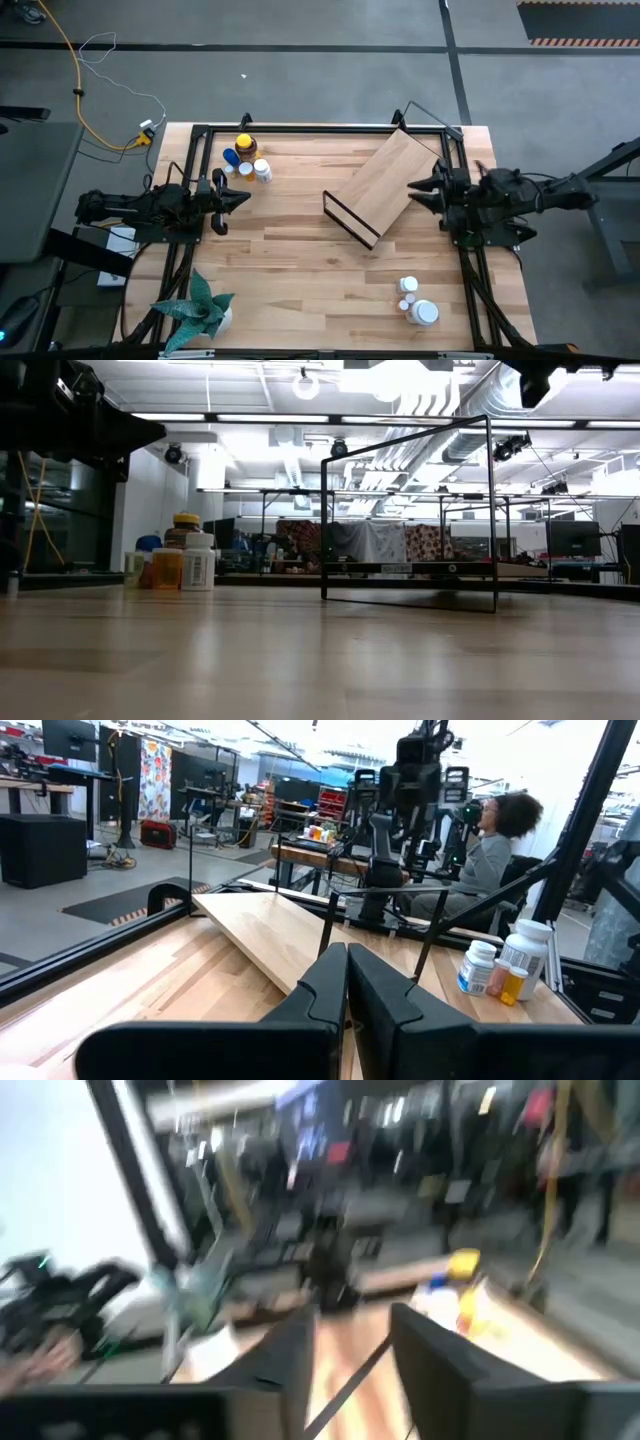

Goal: Pick and place medicine bottles onto shelf by color
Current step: Put the bottom white medicine bottle on the shelf

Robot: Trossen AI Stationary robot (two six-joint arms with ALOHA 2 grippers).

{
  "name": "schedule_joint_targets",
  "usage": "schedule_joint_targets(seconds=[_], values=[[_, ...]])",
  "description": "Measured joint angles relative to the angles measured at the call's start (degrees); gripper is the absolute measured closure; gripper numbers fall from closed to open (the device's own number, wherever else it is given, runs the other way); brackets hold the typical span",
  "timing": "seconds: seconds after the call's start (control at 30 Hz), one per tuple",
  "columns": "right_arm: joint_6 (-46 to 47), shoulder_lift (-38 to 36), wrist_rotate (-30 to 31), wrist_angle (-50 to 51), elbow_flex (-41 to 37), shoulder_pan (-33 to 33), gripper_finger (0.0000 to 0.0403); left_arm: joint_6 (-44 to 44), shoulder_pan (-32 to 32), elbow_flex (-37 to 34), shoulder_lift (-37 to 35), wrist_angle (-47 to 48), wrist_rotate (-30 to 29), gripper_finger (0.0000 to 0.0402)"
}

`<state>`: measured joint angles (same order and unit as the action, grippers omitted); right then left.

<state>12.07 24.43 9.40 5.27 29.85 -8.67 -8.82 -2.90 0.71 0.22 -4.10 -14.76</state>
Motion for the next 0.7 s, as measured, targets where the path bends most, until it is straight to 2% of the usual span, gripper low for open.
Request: schedule_joint_targets(seconds=[0.17, 0.43, 0.57, 0.7], values=[[15.53, 10.22, -7.42, 20.08, 11.43, -1.15, 0.0205, 0.0, 0.0, 0.02, -0.01, 0.0, 0.01, 0.0398], [44.31, 25.38, -10.97, 42.72, 20.03, -12.26, 0.0198, 0.0, 0.0, 0.0, -0.01, 0.0, 0.01, 0.0398], [58.72, 31.82, -11.31, 48.92, 21.16, -19.14, 0.0198, 0.0, -0.02, 0.02, 0.01, 0.0, 0.01, 0.0398], [66.91, 37.38, -12.06, 49.34, 21.18, -23.97, 0.0198, 0.0, 0.0, 0.0, -0.01, 0.0, 0.01, 0.0398]])
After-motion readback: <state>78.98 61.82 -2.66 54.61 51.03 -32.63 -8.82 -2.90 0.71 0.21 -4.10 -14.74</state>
